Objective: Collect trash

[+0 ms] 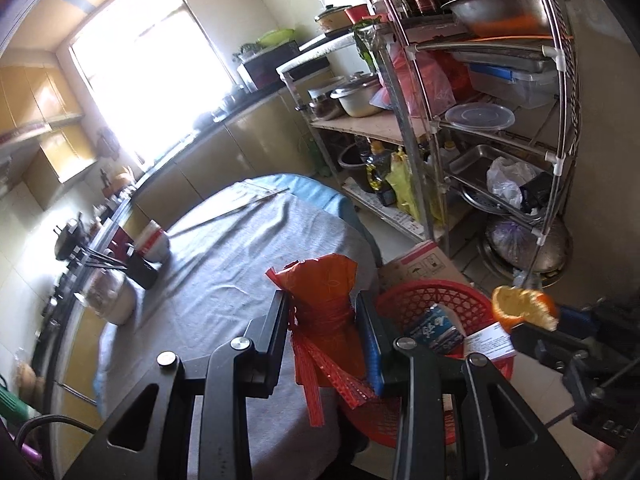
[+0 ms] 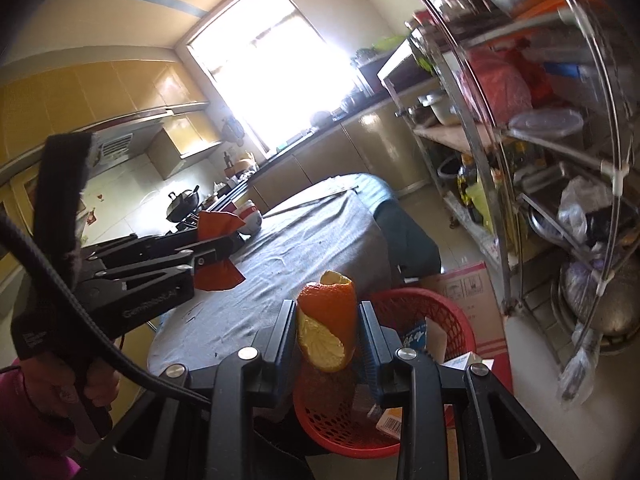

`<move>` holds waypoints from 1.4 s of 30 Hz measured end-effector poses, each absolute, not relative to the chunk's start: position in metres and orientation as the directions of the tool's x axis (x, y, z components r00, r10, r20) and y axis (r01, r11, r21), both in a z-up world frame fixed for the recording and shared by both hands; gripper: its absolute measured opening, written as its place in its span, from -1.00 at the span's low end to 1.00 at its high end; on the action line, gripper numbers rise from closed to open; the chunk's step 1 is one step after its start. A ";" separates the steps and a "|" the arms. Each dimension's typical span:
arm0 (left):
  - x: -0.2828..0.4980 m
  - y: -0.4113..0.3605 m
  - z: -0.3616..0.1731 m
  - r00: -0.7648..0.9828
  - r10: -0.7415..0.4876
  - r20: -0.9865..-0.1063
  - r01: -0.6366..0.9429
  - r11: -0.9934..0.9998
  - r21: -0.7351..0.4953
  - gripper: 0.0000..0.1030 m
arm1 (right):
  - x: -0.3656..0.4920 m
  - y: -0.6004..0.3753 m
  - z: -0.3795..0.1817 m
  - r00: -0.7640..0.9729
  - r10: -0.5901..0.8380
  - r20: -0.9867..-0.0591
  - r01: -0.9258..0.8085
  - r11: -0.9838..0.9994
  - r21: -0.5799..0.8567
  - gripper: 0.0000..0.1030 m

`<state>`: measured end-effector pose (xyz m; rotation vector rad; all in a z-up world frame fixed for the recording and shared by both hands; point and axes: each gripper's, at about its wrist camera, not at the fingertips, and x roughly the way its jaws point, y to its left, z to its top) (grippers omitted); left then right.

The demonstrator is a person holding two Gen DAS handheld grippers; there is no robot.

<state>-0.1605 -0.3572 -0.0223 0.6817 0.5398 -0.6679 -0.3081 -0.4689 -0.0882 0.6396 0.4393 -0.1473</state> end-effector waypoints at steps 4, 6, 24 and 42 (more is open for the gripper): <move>-0.146 -0.359 -0.025 0.595 -0.405 -0.694 0.747 0.597 0.293 -0.31 | -0.301 -0.478 -0.103 0.886 0.009 -0.464 0.288 0.774 0.565 -0.36; -0.138 -0.359 -0.027 0.561 -0.419 -0.714 0.762 0.598 0.247 -0.31 | -0.299 -0.483 -0.108 0.882 0.017 -0.470 0.292 0.763 0.576 -0.36; -0.117 -0.347 -0.040 0.417 -0.456 -0.786 0.801 0.594 0.080 0.23 | -0.284 -0.495 -0.130 0.880 0.060 -0.472 0.307 0.687 0.658 0.30; -0.119 -0.171 0.050 0.785 -0.248 -0.567 0.437 0.872 0.223 0.53 | -0.245 -0.384 -0.023 0.888 0.087 -0.451 0.124 0.900 0.418 0.30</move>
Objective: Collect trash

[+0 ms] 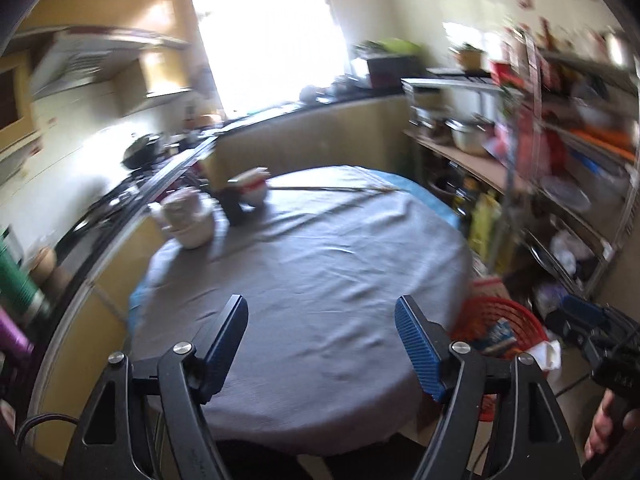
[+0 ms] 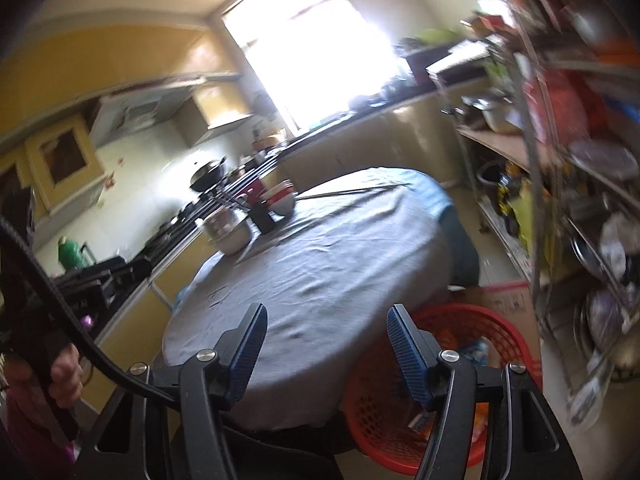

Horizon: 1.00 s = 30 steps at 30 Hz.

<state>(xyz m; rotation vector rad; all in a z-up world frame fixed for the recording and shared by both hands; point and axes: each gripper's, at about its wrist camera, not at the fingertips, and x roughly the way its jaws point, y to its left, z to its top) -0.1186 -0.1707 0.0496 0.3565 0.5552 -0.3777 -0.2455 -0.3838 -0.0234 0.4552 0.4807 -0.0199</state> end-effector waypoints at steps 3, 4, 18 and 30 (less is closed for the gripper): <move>-0.118 -0.142 0.059 0.827 -0.189 -0.529 0.353 0.907 0.229 0.61 | -0.238 -0.356 -0.009 0.891 0.097 -0.443 0.083 0.925 0.371 0.30; -0.118 -0.131 0.062 0.841 -0.170 -0.513 0.323 0.919 0.227 0.64 | -0.236 -0.346 -0.002 0.893 0.096 -0.440 0.072 0.934 0.349 0.30; -0.122 -0.050 0.079 0.901 -0.082 -0.427 0.165 0.973 0.161 0.76 | -0.212 -0.263 0.047 0.899 0.060 -0.435 0.031 0.979 0.200 0.30; -0.119 -0.003 0.071 0.896 -0.069 -0.439 0.132 0.985 0.112 0.76 | -0.187 -0.212 0.052 0.879 0.056 -0.473 0.035 0.982 0.183 0.30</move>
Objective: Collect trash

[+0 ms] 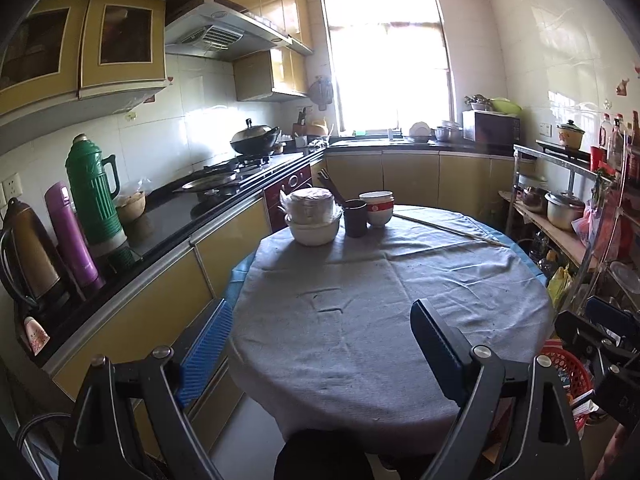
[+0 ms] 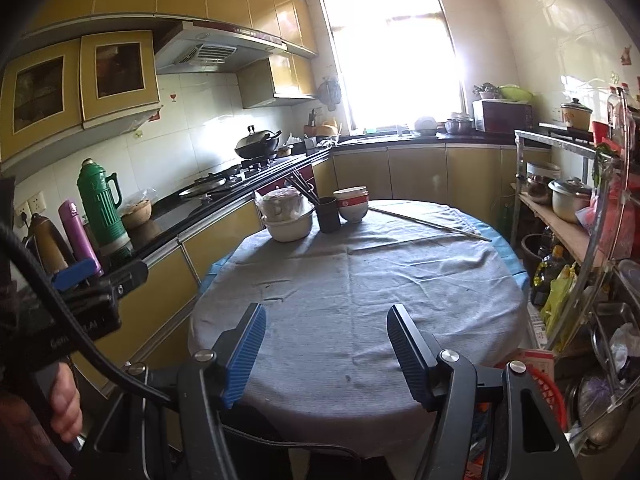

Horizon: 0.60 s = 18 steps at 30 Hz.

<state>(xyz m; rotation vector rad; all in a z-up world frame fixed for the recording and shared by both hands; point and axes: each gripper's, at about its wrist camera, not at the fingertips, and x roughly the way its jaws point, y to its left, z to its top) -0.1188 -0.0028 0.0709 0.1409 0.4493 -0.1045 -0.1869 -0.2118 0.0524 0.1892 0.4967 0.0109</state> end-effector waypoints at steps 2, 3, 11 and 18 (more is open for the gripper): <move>-0.120 0.002 0.072 0.898 -0.070 -0.434 0.127 0.986 0.105 0.76 | -0.185 -0.205 0.053 0.879 0.053 -0.474 0.037 0.983 0.177 0.30; -0.121 0.004 0.072 0.900 -0.071 -0.430 0.127 0.987 0.102 0.76 | -0.185 -0.202 0.053 0.878 0.052 -0.476 0.035 0.984 0.173 0.30; -0.125 0.014 0.077 0.908 -0.070 -0.412 0.113 0.990 0.081 0.76 | -0.186 -0.189 0.055 0.880 0.049 -0.473 0.027 0.988 0.154 0.30; -0.129 0.011 0.077 0.909 -0.072 -0.411 0.119 0.989 0.092 0.76 | -0.188 -0.190 0.054 0.882 0.047 -0.468 0.032 0.987 0.159 0.30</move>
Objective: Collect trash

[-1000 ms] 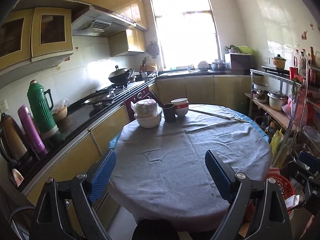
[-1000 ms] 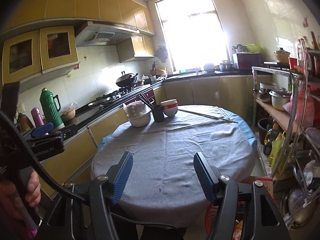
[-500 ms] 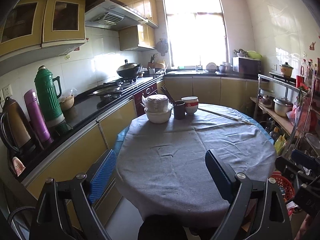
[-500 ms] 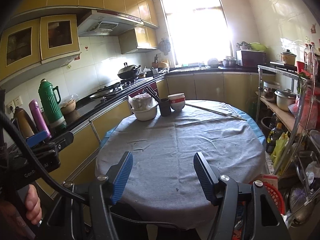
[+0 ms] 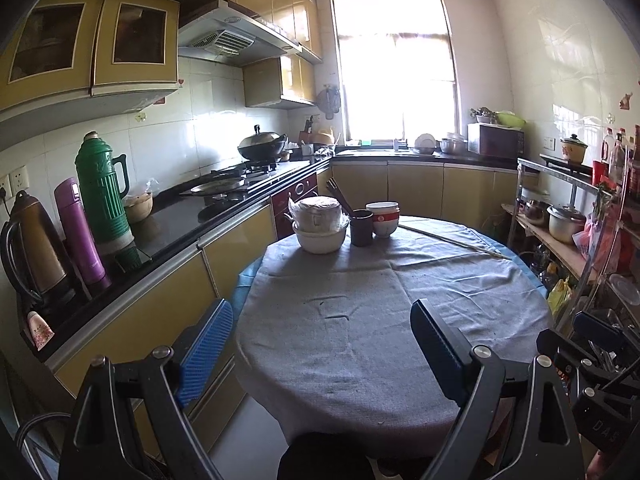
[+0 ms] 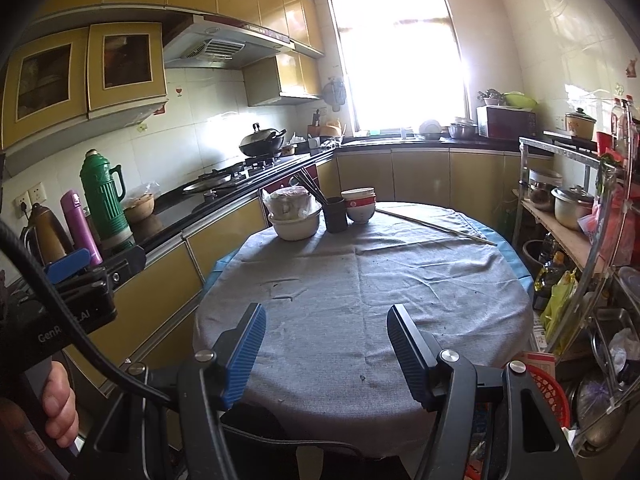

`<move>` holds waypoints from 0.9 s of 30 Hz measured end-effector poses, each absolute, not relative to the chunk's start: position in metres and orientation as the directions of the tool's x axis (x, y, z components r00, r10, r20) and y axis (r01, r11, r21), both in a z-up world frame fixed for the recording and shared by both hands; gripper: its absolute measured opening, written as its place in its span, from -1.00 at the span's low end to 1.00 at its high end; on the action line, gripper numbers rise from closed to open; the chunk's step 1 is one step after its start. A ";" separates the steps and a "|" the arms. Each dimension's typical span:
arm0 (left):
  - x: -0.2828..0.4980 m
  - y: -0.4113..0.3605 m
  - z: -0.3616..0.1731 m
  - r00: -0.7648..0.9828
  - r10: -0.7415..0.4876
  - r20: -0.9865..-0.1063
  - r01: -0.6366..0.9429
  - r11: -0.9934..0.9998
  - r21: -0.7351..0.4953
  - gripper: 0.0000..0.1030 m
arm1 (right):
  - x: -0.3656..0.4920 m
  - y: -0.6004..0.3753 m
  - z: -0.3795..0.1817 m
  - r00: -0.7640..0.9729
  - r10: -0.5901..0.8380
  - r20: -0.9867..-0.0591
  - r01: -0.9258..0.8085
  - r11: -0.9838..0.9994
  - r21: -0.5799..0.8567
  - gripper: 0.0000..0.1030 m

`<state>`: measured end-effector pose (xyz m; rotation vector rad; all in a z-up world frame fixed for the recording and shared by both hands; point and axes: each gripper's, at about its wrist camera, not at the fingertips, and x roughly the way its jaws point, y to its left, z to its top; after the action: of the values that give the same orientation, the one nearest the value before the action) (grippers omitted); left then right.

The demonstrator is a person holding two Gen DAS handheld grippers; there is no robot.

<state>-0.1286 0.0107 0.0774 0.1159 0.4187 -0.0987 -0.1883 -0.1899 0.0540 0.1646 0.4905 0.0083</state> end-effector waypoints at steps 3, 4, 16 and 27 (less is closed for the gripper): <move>-0.129 0.011 0.077 0.908 -0.074 -0.412 0.123 0.988 0.092 0.76 | -0.188 -0.192 0.054 0.882 0.046 -0.469 0.036 0.986 0.165 0.30; -0.129 0.011 0.077 0.908 -0.075 -0.412 0.123 0.988 0.092 0.76 | -0.188 -0.192 0.054 0.882 0.047 -0.469 0.036 0.985 0.167 0.30; -0.130 0.012 0.078 0.909 -0.075 -0.410 0.121 0.989 0.088 0.76 | -0.189 -0.192 0.053 0.883 0.048 -0.467 0.033 0.986 0.164 0.30; -0.132 0.010 0.078 0.910 -0.075 -0.408 0.121 0.989 0.089 0.76 | -0.189 -0.192 0.054 0.883 0.049 -0.467 0.035 0.985 0.170 0.30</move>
<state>-0.1323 0.0105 0.0780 0.1138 0.4161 -0.1015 -0.1894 -0.1922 0.0536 0.1765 0.4891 0.0076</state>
